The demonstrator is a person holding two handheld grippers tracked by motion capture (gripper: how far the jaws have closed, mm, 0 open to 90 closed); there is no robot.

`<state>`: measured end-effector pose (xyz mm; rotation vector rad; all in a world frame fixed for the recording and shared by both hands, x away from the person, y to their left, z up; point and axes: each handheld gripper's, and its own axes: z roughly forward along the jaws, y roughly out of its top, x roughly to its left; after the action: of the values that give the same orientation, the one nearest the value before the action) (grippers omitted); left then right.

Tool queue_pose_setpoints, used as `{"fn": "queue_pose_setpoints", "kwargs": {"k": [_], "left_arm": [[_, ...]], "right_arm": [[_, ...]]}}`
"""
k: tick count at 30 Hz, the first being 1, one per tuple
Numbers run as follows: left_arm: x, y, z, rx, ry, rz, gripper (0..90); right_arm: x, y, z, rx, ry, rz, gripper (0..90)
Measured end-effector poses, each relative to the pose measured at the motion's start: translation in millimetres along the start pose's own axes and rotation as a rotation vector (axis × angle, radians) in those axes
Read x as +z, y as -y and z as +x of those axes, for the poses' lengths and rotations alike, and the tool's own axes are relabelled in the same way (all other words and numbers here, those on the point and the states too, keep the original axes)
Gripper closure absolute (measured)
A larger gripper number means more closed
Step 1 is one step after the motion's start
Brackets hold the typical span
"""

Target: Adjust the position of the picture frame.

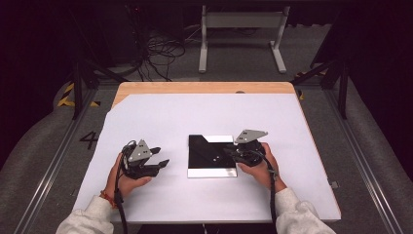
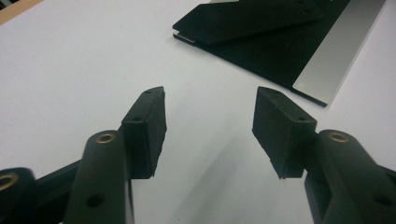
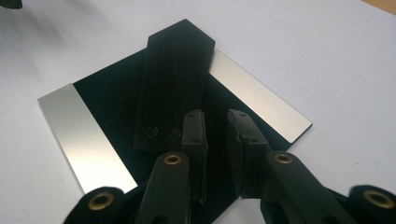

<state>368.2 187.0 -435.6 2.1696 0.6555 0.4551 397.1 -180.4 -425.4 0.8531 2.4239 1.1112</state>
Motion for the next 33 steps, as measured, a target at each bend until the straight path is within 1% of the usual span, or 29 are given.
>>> {"fn": "queue_pose_setpoints", "kwargs": {"k": [4, 9, 13, 15, 18, 20, 26, 29, 33], "left_arm": [[-3.1, 3.7, -2.1, 0.003, 0.001, 0.001, 41.5], [-7.6, 8.0, -6.1, 0.002, -0.003, -0.003, 35.8], [-10.4, 13.5, -9.4, 0.003, -0.025, 0.006, 31.9], [-11.6, 15.7, -10.4, -0.007, -0.019, 0.007, 28.8], [-14.5, 18.9, -13.2, 0.000, -0.032, 0.011, 26.4], [-17.1, 20.8, -15.2, 0.006, -0.034, 0.010, 25.7], [-22.0, 24.9, -18.1, 0.006, -0.023, 0.000, 24.5], [-22.9, 27.6, -19.5, 0.015, -0.027, 0.007, 24.5], [-24.5, 30.9, -21.1, 0.012, -0.028, 0.014, 24.0]], "right_arm": [[0.7, -0.5, 2.4, -0.007, -0.004, 0.001, 77.1], [1.4, -2.0, 5.1, -0.012, -0.009, -0.002, 76.2], [1.7, -2.7, 6.1, -0.011, -0.008, -0.005, 73.9], [1.8, -3.3, 6.2, -0.012, -0.011, -0.007, 73.7], [2.3, -4.0, 6.7, -0.011, -0.011, -0.008, 73.4], [3.1, -4.3, 7.3, -0.015, -0.011, -0.007, 72.9], [4.7, -5.7, 9.7, -0.017, -0.013, -0.007, 71.5], [6.3, -6.6, 11.3, -0.025, -0.024, -0.005, 70.5], [7.8, -7.6, 12.2, -0.026, -0.026, -0.002, 70.5]]}}
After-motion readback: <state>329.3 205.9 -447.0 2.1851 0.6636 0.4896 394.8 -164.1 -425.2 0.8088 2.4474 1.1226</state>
